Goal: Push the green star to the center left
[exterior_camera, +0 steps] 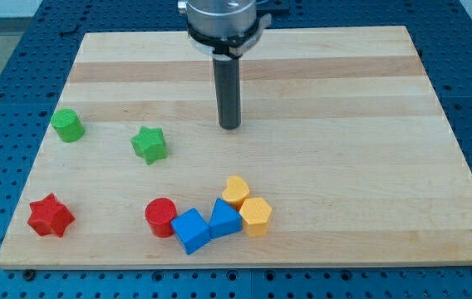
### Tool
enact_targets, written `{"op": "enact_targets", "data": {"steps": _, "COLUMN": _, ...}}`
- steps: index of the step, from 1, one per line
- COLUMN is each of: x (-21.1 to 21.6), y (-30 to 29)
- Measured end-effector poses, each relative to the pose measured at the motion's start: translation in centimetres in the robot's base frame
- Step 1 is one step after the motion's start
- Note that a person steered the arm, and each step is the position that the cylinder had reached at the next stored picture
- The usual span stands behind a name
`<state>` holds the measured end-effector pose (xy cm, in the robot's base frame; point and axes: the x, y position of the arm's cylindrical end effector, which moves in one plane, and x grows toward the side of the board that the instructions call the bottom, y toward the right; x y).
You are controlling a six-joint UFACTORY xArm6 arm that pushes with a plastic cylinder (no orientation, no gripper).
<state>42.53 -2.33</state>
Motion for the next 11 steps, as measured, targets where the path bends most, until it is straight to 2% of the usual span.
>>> {"op": "enact_targets", "data": {"steps": 2, "x": 4.4, "y": -0.1}}
{"op": "enact_targets", "data": {"steps": 5, "x": 5.1, "y": -12.9}}
{"op": "enact_targets", "data": {"steps": 6, "x": 3.9, "y": -16.1}}
{"op": "enact_targets", "data": {"steps": 7, "x": 4.0, "y": -16.2}}
{"op": "enact_targets", "data": {"steps": 9, "x": 5.9, "y": -12.6}}
{"op": "enact_targets", "data": {"steps": 11, "x": 3.1, "y": -13.3}}
